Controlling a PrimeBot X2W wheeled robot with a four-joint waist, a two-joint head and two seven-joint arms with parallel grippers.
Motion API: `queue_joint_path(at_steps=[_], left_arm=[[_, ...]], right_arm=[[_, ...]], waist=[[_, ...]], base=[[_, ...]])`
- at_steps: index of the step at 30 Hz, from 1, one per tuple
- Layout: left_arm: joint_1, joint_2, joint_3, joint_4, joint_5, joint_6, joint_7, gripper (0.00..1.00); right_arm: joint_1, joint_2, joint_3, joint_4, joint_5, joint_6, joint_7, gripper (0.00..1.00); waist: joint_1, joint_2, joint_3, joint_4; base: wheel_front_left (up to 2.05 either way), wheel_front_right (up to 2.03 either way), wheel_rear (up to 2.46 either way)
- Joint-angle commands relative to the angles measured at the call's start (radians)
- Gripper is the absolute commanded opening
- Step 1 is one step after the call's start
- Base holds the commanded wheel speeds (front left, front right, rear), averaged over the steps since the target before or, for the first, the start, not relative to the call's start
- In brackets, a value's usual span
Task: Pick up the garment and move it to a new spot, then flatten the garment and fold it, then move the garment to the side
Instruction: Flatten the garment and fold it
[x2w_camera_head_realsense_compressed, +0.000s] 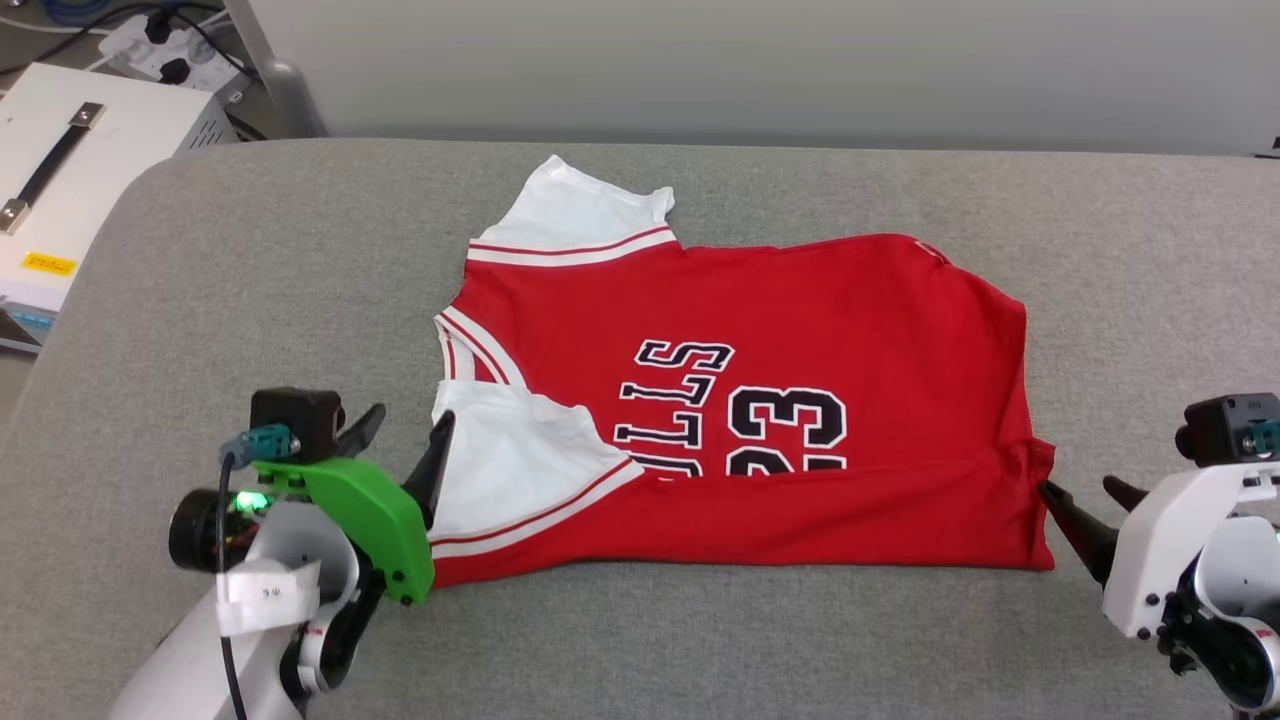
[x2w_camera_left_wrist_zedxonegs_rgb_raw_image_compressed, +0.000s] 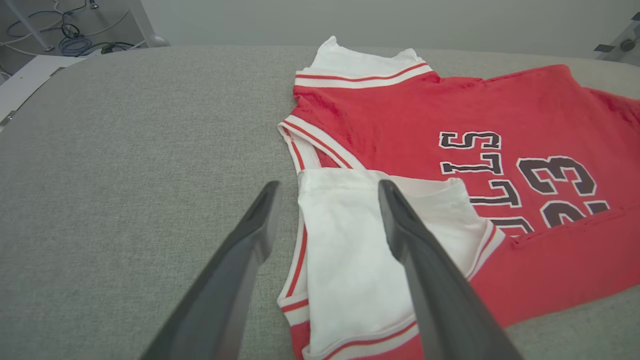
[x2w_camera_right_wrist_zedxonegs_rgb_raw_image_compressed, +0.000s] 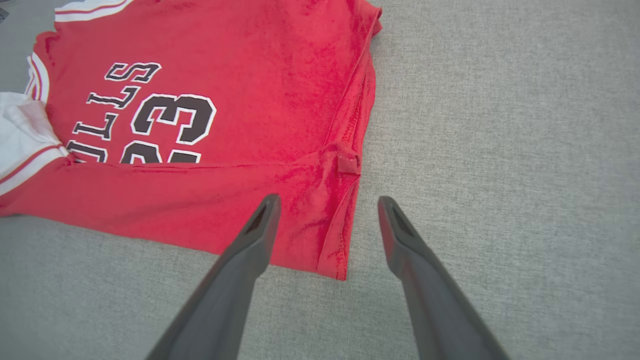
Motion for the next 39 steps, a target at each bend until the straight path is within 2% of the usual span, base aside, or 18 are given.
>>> queue_joint_path(at_steps=[1,9,13,17,26,32,33,34,35,39], left_arm=[[0.038,0.008,0.003,-0.026,-0.014,0.021,0.01,1.0],[0.2,0.06,-0.016,-0.182,-0.042,0.136,0.13,1.0],[0.228,0.084,-0.028,-0.203,-0.028,0.186,0.176,1.0],[0.23,0.081,-0.02,-0.186,-0.026,0.226,0.183,1.0],[0.193,0.06,-0.017,-0.102,-0.021,0.242,0.179,1.0],[0.178,0.041,-0.038,-0.036,-0.033,0.225,0.21,1.0],[0.178,0.038,-0.044,-0.025,-0.04,0.219,0.225,0.92],[0.178,0.037,-0.05,-0.018,-0.045,0.211,0.238,0.41],[0.177,0.035,-0.057,-0.012,-0.052,0.199,0.25,0.0],[0.174,0.024,-0.062,-0.012,-0.072,0.166,0.255,0.0]], right_arm=[[0.028,0.006,-0.011,-0.017,-0.024,-0.001,0.016,1.0],[0.113,0.083,-0.077,-0.117,-0.114,-0.001,0.104,1.0],[0.136,0.123,-0.094,-0.155,-0.138,-0.001,0.12,1.0],[0.135,0.14,-0.095,-0.177,-0.15,-0.001,0.124,1.0],[0.117,0.135,-0.091,-0.201,-0.149,-0.001,0.125,1.0],[0.114,0.137,-0.09,-0.209,-0.151,-0.001,0.123,1.0],[0.113,0.138,-0.09,-0.209,-0.151,-0.001,0.123,1.0],[0.113,0.138,-0.09,-0.209,-0.152,-0.001,0.123,1.0],[0.114,0.139,-0.091,-0.209,-0.153,-0.001,0.123,1.0],[0.117,0.136,-0.098,-0.208,-0.159,-0.001,0.126,1.0]], waist=[[0.0,0.0,-0.02,0.0],[0.0,0.0,-0.02,-0.011],[0.0,0.0,-0.003,-0.021],[0.0,0.0,0.028,-0.043],[0.0,0.0,0.075,-0.071],[0.0,0.0,0.091,-0.079],[0.0,0.0,0.092,-0.079],[0.0,0.0,0.092,-0.079],[0.0,0.0,0.092,-0.078],[0.0,0.0,0.082,-0.063]], base=[[0.0,0.0,0.0],[0.0,0.0,0.0],[0.0,0.0,0.0],[0.0,0.0,0.0],[0.0,0.0,0.0],[0.0,0.0,0.0],[0.0,0.0,0.0],[0.0,0.0,0.0],[0.0,0.0,0.0],[0.0,0.0,0.0]])
